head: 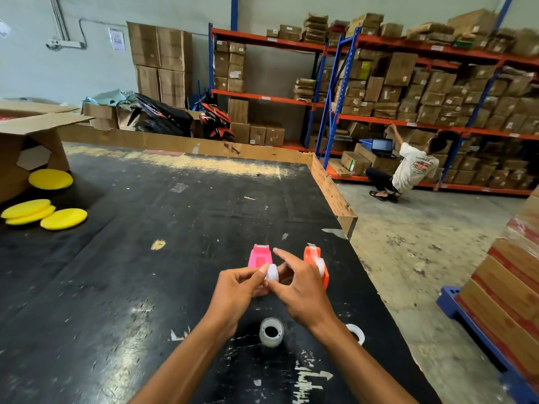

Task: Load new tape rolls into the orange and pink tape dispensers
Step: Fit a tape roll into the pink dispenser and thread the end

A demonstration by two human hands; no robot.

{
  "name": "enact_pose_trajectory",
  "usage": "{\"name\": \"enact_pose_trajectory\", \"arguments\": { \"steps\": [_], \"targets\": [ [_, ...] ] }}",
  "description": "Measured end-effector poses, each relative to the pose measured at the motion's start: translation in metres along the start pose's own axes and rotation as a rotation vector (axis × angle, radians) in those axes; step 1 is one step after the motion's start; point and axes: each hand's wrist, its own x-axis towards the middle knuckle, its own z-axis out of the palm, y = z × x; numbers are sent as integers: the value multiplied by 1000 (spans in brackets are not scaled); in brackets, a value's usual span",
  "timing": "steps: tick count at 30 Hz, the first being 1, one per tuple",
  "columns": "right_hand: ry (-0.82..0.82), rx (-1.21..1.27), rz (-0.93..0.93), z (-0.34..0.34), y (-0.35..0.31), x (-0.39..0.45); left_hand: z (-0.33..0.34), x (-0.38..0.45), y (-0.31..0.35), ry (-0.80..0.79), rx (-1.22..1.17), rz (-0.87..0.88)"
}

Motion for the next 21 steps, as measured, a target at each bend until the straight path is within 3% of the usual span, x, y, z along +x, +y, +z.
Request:
{"name": "enact_pose_trajectory", "arguments": {
  "steps": [7,10,14,17,21],
  "targets": [
    [-48,104,93,-17,2,-17,-7,-11,0,-108,-188,-103],
    [-107,-129,120,-30,9,-25,-10,-12,1,-79,-213,-108],
    [-363,-535,159,-37,18,-43,-15,-15,-1,-41,-200,-140],
    [-472,-598,176,-29,18,-52,-17,-19,-4,-23,-204,-166],
    [-495,-587,192,-25,17,-53,-22,-25,-6,-24,-204,-185]
  ]
}}
